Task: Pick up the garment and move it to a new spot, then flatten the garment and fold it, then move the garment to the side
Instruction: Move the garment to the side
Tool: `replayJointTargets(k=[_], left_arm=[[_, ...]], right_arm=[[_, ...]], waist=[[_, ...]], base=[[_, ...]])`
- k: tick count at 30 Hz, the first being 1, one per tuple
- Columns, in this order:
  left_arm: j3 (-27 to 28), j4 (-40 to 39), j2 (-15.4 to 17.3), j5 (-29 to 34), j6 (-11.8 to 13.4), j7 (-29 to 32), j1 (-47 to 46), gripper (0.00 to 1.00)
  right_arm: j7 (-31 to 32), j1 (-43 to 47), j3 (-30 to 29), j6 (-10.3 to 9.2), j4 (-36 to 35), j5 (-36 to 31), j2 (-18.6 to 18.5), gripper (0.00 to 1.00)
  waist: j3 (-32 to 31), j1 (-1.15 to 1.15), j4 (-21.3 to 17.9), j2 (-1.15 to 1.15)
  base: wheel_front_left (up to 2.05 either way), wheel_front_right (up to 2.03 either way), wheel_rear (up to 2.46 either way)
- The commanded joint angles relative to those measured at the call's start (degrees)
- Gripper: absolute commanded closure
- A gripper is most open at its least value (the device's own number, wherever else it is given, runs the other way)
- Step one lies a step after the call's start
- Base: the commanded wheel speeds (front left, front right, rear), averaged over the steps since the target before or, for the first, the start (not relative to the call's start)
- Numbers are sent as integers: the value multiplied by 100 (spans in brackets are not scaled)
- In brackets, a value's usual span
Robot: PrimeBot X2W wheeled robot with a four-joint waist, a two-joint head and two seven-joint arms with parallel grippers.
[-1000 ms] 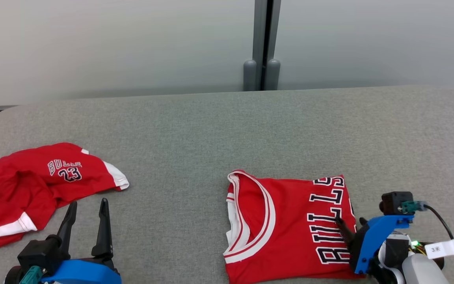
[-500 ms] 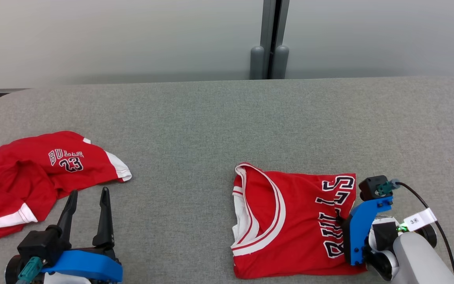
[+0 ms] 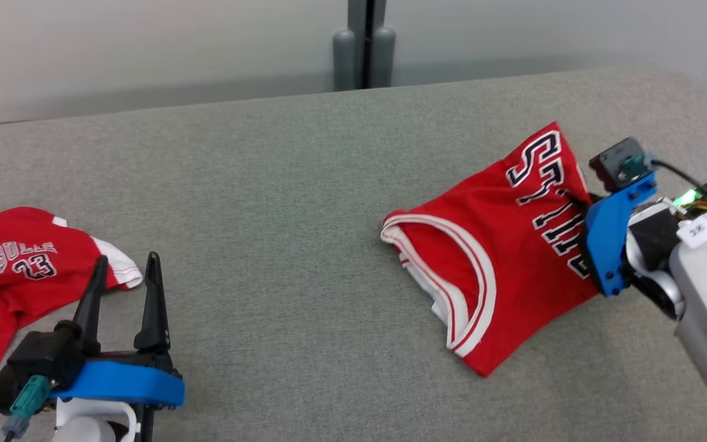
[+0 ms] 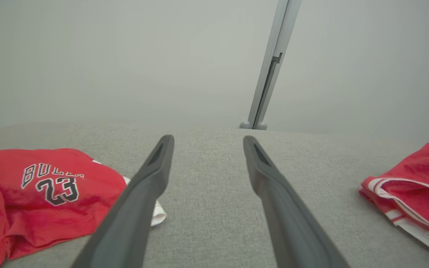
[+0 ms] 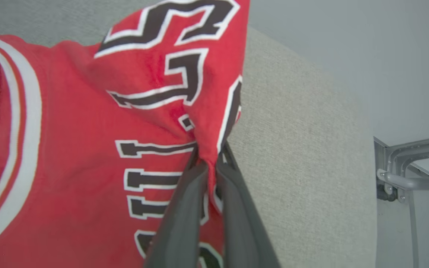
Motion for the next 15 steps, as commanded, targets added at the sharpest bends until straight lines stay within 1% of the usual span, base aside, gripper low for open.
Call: replayJointTargets(k=[1, 5, 8, 15], left_arm=[[12, -50, 19, 51, -25, -26, -159, 0], [32, -152, 68, 133, -33, -29, -352, 0], [33, -211, 116, 195, -58, -32, -501, 0], [-22, -368, 295, 322, -103, 59, -796, 0]], right_arm=[[-25, -225, 59, -1, 45, 59, -189, 100], [-121, -661, 218, -2, 154, 81, -589, 100], [-316, -859, 189, -2, 266, 57, -863, 100], [-790, -1197, -71, -1, 465, -206, -1224, 100]], waist=[[276, -1, -271, 0], [588, -1, -581, 0], [787, -1, -765, 0], [1237, -1, -1144, 0]], base=[[0, 0, 0], [0, 0, 0], [0, 0, 0], [0, 0, 0]])
